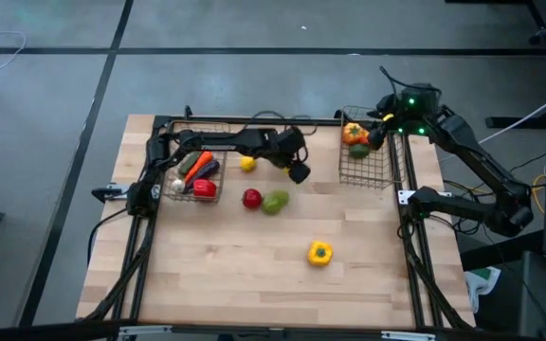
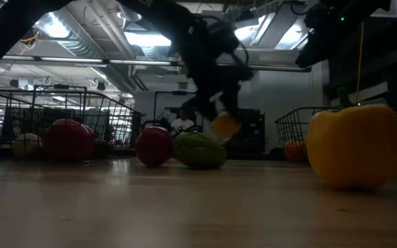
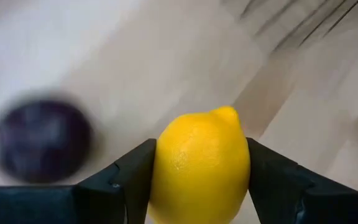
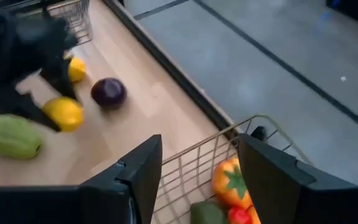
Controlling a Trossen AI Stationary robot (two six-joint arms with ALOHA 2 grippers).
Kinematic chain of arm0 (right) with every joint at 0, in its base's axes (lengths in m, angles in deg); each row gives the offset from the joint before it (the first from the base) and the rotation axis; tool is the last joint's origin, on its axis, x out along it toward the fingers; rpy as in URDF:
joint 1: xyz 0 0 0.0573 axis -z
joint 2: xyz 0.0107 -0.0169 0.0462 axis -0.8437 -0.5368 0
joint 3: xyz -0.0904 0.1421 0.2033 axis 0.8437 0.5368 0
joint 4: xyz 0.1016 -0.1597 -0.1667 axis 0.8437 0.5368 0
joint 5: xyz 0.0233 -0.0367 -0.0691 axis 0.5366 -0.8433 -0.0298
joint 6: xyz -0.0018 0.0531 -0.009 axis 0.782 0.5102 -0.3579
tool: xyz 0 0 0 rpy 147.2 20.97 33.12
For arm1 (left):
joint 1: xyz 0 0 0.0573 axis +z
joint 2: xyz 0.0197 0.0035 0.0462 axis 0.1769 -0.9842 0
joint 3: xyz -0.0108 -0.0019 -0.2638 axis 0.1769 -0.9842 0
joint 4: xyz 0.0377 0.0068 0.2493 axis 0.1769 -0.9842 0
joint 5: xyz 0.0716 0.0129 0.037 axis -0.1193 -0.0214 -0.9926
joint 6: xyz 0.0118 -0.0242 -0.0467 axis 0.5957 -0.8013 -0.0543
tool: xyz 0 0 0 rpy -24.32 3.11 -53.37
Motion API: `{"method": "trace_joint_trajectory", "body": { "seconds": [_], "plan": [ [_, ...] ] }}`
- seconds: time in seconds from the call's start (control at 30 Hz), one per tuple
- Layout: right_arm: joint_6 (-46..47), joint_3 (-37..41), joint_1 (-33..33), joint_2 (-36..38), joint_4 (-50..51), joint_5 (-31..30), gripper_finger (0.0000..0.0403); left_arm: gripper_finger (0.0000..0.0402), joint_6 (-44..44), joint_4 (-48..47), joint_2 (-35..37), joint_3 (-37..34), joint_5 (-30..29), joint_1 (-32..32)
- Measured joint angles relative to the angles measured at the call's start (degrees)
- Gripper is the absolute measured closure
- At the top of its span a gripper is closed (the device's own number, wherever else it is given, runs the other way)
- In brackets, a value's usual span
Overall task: Sort produce into baskets
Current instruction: Put the bottom lemon into the right gold wire basket
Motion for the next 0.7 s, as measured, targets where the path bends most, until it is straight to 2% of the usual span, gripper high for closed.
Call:
{"method": "trace_joint_trajectory", "body": {
  "seconds": [0.17, 0.3, 0.43, 0.7],
  "plan": [
    [0.0, 0.0, 0.0, -0.2, 5.2, 1.5, 0.0194, 0.019, 2.8, 6.6, 0.1, 4.9, 0.0, 0.1],
    [-0.1, 0.0, 0.0, -0.3, 8.4, 4.6, 0.0194, 0.0177, 5.7, 16.5, 0.2, 6.7, 0.1, -0.4],
    [0.0, 0.0, 0.0, -0.2, 8.6, 4.5, 0.0194, 0.0171, 6.9, 27.1, 0.0, 6.8, 0.1, -1.1],
    [0.1, 0.0, 0.0, -0.2, 5.8, -1.7, 0.0194, 0.0174, 6.9, 43.2, -2.8, 6.7, -0.2, -3.9]
  ]
}}
